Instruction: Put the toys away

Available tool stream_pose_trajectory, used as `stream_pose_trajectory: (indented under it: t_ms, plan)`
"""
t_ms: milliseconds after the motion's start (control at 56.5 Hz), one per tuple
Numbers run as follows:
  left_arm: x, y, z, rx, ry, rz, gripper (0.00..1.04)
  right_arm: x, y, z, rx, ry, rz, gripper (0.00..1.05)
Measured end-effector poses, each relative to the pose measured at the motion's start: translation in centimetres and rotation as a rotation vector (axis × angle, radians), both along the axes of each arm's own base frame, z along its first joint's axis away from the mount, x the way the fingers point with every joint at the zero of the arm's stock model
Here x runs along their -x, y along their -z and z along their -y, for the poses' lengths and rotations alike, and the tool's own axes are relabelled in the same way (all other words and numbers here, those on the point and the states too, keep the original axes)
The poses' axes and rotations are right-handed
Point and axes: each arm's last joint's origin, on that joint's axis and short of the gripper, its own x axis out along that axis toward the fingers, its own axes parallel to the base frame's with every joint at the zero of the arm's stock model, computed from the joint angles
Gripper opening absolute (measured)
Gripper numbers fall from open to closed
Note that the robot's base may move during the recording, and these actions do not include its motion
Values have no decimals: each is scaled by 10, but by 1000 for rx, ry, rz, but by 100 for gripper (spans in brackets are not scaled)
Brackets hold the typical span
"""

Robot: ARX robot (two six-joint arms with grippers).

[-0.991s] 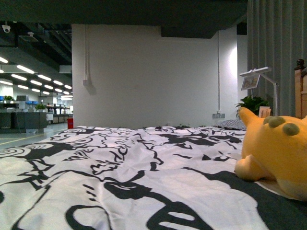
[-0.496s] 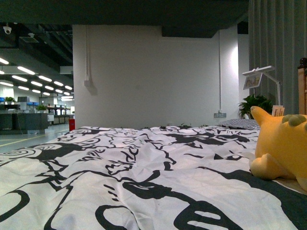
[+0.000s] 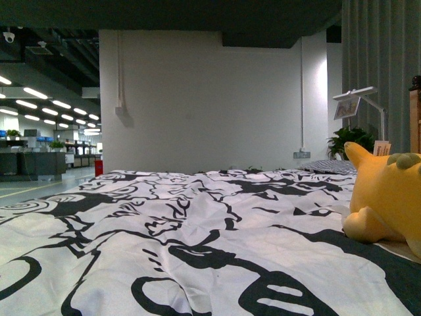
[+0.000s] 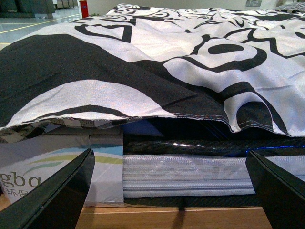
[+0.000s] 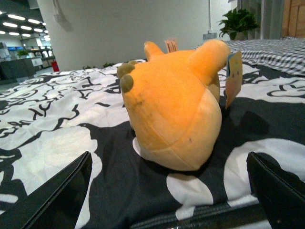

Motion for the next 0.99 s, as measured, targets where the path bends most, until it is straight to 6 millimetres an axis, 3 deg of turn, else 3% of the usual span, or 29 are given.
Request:
stream_pose_trajectory:
  t_ms: [372,567,991]
  plan:
    - [0,0,0,0,0,0,98,-62,-14,-18,116,56,66,98]
    - [0,0,0,0,0,0,98,-78,-24,-21,183,96,118,98]
    - [0,0,0,0,0,0,98,-95,-16,-39,320,86,137,98]
